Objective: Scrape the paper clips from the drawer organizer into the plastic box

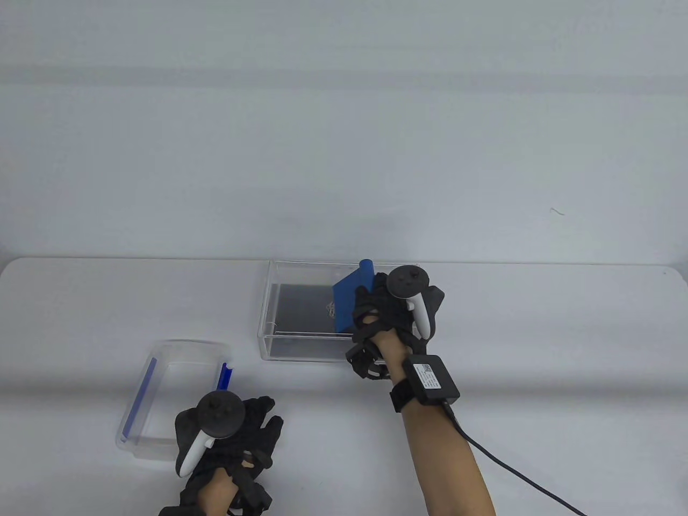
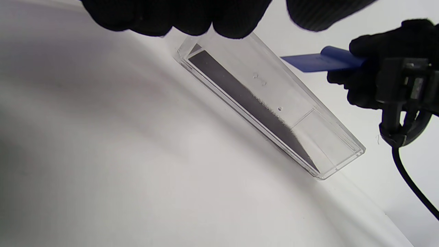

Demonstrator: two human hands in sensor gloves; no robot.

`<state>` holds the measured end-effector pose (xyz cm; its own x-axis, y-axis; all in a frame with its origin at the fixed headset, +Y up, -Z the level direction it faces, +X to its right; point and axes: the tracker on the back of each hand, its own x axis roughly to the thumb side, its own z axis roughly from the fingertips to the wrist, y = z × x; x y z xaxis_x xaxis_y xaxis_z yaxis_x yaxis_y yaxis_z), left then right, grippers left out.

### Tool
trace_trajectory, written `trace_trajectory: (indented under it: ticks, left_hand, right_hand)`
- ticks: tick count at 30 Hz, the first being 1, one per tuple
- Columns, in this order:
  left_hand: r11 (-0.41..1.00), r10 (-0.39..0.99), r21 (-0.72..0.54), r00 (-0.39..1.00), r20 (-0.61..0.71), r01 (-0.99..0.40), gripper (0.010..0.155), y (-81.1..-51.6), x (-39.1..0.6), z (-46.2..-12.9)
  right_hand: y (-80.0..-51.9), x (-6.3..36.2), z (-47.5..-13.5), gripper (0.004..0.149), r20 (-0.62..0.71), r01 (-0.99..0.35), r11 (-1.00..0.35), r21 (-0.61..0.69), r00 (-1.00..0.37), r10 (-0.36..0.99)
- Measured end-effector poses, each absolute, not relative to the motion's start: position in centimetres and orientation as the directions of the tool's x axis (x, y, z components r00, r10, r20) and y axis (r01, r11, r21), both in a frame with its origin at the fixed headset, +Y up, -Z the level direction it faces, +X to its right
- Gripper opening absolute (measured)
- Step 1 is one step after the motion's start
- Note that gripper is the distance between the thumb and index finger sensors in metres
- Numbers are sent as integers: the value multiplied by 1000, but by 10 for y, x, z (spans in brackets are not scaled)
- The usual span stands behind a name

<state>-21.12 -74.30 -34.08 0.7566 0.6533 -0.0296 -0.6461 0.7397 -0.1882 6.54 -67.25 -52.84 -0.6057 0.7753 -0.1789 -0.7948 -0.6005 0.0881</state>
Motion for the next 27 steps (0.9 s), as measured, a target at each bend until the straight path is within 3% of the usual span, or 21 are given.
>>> trace_trajectory:
  ticks: [5, 10, 23, 27]
  left_hand:
    - [736, 658, -182, 752, -30, -652, 65, -742, -213, -341]
    - [734, 661, -184, 750, -32, -654, 65, -742, -213, -341]
    - [736, 656, -185, 754, -43, -651, 65, -741, -217, -341]
    - [736, 658, -181, 752, -40, -653, 65, -741, -217, -341]
  right_hand:
    - [-673, 35, -525, 71, -144, -791, -599, 126, -612, 778]
    - [-688, 25, -530, 72, -191, -767, -631, 120, -641, 743]
    - [-688, 94, -525, 72, -293, -746, -665, -27, -630, 719]
    - [-671, 104, -519, 71, -248, -771, -633, -67, -602, 759]
